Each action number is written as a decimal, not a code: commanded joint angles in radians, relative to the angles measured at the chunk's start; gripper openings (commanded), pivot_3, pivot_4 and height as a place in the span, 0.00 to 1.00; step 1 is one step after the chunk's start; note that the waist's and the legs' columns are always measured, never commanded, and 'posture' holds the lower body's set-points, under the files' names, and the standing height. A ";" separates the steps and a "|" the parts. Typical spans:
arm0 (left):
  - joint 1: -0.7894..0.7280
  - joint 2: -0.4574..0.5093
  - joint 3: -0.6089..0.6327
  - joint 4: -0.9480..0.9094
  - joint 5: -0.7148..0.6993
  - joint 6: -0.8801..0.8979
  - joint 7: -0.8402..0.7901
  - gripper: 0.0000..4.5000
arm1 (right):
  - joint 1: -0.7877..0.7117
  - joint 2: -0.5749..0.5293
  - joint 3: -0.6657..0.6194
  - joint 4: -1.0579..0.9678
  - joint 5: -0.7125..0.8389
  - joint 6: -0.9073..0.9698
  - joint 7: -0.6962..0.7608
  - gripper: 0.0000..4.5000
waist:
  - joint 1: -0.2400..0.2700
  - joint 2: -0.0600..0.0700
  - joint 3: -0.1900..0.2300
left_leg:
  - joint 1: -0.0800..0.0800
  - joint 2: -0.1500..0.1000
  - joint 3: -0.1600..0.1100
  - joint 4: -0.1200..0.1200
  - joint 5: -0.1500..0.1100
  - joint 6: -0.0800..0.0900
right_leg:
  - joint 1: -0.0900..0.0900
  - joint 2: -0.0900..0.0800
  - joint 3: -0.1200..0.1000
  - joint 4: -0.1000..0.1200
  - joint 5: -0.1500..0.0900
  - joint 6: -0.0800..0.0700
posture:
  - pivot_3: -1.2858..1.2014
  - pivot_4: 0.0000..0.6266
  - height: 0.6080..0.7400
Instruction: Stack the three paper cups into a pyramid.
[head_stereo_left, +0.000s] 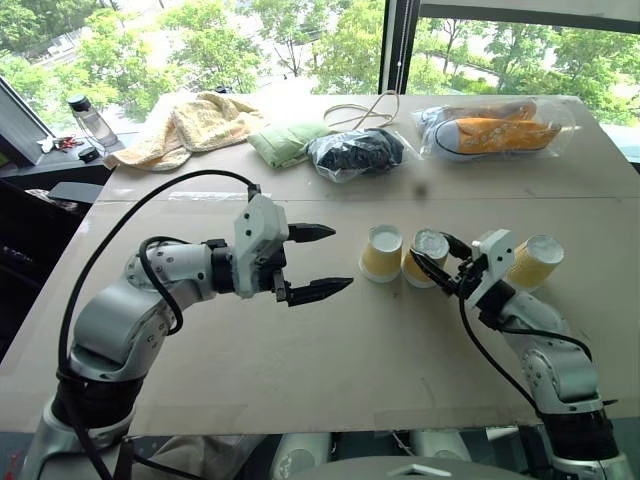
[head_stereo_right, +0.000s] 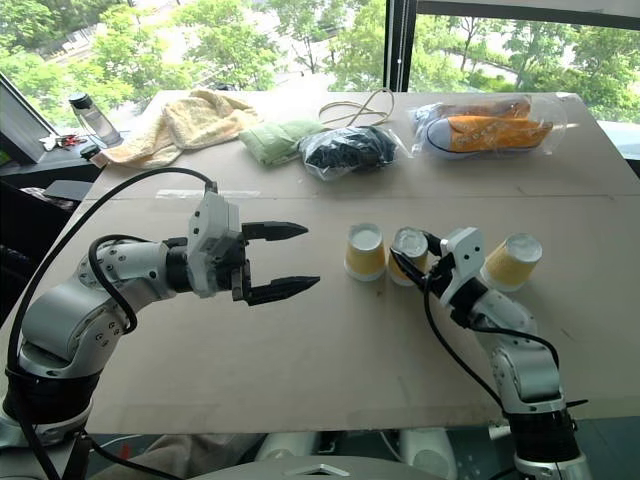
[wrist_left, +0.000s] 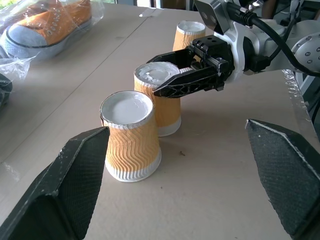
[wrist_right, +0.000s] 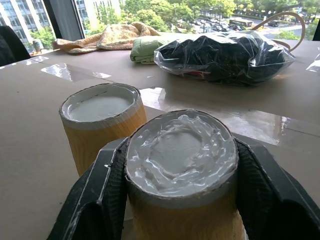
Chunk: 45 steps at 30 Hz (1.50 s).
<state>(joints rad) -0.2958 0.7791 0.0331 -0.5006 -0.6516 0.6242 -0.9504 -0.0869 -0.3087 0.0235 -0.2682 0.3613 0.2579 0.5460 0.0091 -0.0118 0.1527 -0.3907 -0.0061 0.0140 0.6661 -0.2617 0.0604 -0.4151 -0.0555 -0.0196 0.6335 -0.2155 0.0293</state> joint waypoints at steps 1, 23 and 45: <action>0.007 0.001 0.032 -0.033 -0.007 -0.027 0.003 1.00 | -0.015 0.005 -0.001 -0.002 -0.002 -0.002 -0.004 0.50 | 0.001 0.000 0.000 | 0.000 0.000 0.000 0.000 0.000 0.000 | 0.000 0.000 0.000 0.000 0.000 0.000 | 0.52 0.24 1.00; -0.011 -0.028 0.050 -0.027 -0.064 -0.051 -0.003 1.00 | 0.026 -0.053 -0.116 -0.126 0.073 0.036 0.012 0.99 | 0.004 0.000 0.000 | -0.001 0.000 0.000 0.000 0.000 0.000 | 0.000 0.000 0.000 0.000 0.000 0.000 | 0.52 0.24 1.00; -0.274 -0.114 -0.081 0.047 -0.118 0.035 -0.075 1.00 | 0.294 0.089 -0.396 -0.170 -0.085 -0.211 -0.301 0.99 | -0.001 0.000 0.000 | 0.002 0.001 0.004 -0.001 0.000 0.000 | 0.000 0.002 0.005 0.001 0.000 0.000 | 0.52 0.24 1.00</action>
<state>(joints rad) -0.5489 0.6698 -0.0621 -0.4379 -0.7501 0.6562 -1.0230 0.2107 -0.2229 -0.3578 -0.4316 0.2525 0.0715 0.2543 0.0084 -0.0117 0.1528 -0.3887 -0.0055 0.0187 0.6652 -0.2617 0.0604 -0.4154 -0.0534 -0.0147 0.6342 -0.2158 0.0297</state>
